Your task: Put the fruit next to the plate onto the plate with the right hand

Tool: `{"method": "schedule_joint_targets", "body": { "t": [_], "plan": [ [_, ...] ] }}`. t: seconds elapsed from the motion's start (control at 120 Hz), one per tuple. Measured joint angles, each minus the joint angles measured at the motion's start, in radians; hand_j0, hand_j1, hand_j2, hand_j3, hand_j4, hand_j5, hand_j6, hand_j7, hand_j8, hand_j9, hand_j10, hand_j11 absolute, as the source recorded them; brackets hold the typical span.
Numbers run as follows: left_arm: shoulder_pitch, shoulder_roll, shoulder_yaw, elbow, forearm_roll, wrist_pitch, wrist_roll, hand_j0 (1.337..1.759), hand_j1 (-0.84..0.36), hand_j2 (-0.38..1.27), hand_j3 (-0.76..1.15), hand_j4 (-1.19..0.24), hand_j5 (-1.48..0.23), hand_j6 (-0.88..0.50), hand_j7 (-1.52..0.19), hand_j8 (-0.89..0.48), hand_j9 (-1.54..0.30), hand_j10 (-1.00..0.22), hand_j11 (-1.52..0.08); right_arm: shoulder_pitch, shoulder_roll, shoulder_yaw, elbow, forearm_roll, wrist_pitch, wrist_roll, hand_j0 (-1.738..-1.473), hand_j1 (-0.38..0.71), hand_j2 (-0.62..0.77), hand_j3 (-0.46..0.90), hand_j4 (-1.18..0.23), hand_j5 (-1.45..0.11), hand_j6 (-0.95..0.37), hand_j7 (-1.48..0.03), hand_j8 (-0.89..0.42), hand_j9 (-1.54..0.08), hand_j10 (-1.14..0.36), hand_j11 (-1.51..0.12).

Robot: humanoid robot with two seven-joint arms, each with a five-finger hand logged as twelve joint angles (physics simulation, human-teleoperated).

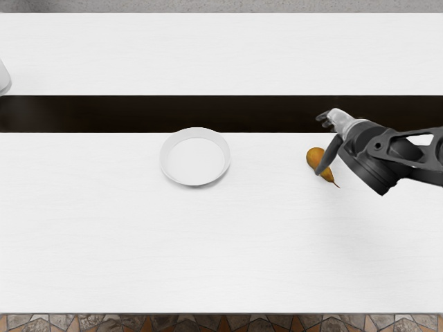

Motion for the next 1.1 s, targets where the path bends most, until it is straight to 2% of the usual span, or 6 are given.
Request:
{"method": "schedule_joint_targets", "body": {
  "t": [0.4,0.742,1.1],
  "plan": [
    [0.000,0.000,0.000,0.000,0.000,0.000,0.000,1.658,0.35,0.00,0.00,0.00,0.00,0.00,0.00,0.00,0.00,0.00,0.00,0.067,0.072,-0.119,-0.008,0.025,0.000,0.000,-1.658,-0.09,-0.04,0.00,-0.22,-0.29,-0.22,-0.29,-0.22,-0.29,-0.22,-0.29],
    [0.000,0.000,0.000,0.000,0.000,0.000,0.000,1.658,0.35,0.00,0.00,0.00,0.00,0.00,0.00,0.00,0.00,0.00,0.00,0.068,0.134,-0.167,-0.076,0.066,0.000,0.000,-1.658,-0.03,-0.05,0.00,-0.26,-0.34,-0.27,-0.34,-0.26,-0.34,-0.26,-0.34],
    [0.000,0.000,0.000,0.000,0.000,0.000,0.000,1.658,0.35,0.00,0.00,0.00,0.00,0.00,0.00,0.00,0.00,0.00,0.00,0.058,0.145,-0.186,-0.114,0.079,0.000,0.000,-1.658,-0.02,-0.05,0.00,-0.27,-0.36,-0.28,-0.36,-0.28,-0.36,-0.28,-0.36]
  ]
}}
